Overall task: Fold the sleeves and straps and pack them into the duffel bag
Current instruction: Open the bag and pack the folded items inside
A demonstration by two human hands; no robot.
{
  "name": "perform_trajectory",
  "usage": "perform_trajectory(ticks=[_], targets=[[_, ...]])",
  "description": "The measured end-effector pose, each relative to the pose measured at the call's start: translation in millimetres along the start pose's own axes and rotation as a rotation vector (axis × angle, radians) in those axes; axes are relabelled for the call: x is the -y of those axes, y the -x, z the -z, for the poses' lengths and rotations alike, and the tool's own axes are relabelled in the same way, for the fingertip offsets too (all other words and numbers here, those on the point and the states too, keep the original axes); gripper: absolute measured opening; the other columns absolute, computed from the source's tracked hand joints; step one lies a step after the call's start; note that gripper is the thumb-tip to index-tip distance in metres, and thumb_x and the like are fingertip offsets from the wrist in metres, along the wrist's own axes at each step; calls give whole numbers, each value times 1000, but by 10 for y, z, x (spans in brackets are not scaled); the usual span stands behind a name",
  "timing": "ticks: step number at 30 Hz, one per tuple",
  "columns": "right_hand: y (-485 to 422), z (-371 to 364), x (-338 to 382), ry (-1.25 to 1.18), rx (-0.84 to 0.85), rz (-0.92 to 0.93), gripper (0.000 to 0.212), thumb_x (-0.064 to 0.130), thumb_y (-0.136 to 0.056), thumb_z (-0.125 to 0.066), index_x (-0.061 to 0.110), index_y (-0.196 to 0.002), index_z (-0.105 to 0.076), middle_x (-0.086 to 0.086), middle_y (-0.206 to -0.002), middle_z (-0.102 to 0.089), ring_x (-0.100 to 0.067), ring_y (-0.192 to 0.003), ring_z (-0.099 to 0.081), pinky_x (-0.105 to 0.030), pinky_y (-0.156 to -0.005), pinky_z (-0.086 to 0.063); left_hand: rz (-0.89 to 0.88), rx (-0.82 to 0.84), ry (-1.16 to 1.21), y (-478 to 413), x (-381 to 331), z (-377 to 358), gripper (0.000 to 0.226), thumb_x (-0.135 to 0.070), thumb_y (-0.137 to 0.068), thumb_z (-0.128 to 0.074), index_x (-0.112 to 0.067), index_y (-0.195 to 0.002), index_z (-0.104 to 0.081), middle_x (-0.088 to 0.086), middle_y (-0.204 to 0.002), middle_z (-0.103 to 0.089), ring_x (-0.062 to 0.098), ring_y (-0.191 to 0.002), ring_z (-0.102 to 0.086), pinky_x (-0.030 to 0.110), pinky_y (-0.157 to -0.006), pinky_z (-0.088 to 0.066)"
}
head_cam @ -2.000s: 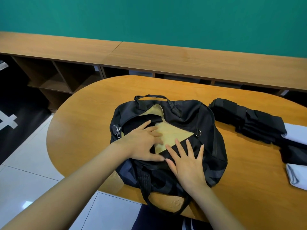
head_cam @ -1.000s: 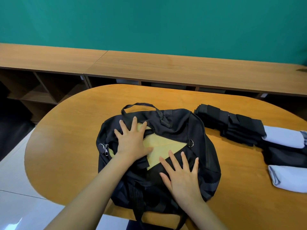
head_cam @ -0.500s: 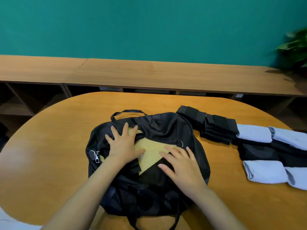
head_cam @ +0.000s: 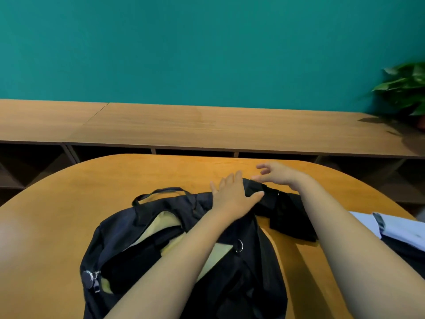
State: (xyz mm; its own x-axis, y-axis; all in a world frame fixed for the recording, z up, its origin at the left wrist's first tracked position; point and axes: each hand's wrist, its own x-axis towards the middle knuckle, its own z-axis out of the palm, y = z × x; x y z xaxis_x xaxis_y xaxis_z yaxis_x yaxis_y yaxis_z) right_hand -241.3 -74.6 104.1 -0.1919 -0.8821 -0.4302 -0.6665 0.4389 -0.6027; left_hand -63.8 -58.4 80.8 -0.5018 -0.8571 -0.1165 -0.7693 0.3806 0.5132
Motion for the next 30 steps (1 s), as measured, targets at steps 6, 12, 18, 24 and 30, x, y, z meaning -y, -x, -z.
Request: perform_trajectory(ticks=[6,12,18,24,30], targets=[[-319,126,-123,212,250,-185,84,54,-83,-68,22,-151,-32,-7,-156,-32,-30,-145,-26,-49,-115,-21,116,124,29,-355,177,-332,111,-77,-81,-50,-14,-156,4,11,-161,-20,30,-148,-16,57,-116,6],[-436,92,-61,336,356,-251,87,68,-61,-70,9,-125,-62,-6,-125,-63,-25,-120,-52,-40,-100,-38,94,74,61,-340,307,-472,110,-80,-79,-46,-16,-157,-1,11,-155,-33,26,-146,-21,50,-120,6],[-431,1,-37,236,264,-220,91,61,-67,-77,12,-137,-48,-5,-131,-57,-25,-123,-50,-39,-94,-39,82,-30,48,-283,342,-576,107,-77,-81,-47,-14,-156,-5,8,-150,-40,21,-143,-28,44,-121,5],[-324,15,-37,117,119,-131,86,48,-74,-81,7,-140,-46,-7,-132,-54,-24,-120,-49,-36,-95,-41,35,2,9,-299,336,-422,105,-75,-84,-44,-11,-156,-2,9,-154,-34,22,-145,-24,52,-118,10],[165,190,143,47,-190,67,61,46,-62,-87,11,-107,-64,-4,-101,-67,-25,-102,-62,-46,-88,-54,-84,23,-198,31,709,473,90,-66,-83,-59,-26,-153,-21,0,-157,-31,23,-144,-26,59,-118,2]])
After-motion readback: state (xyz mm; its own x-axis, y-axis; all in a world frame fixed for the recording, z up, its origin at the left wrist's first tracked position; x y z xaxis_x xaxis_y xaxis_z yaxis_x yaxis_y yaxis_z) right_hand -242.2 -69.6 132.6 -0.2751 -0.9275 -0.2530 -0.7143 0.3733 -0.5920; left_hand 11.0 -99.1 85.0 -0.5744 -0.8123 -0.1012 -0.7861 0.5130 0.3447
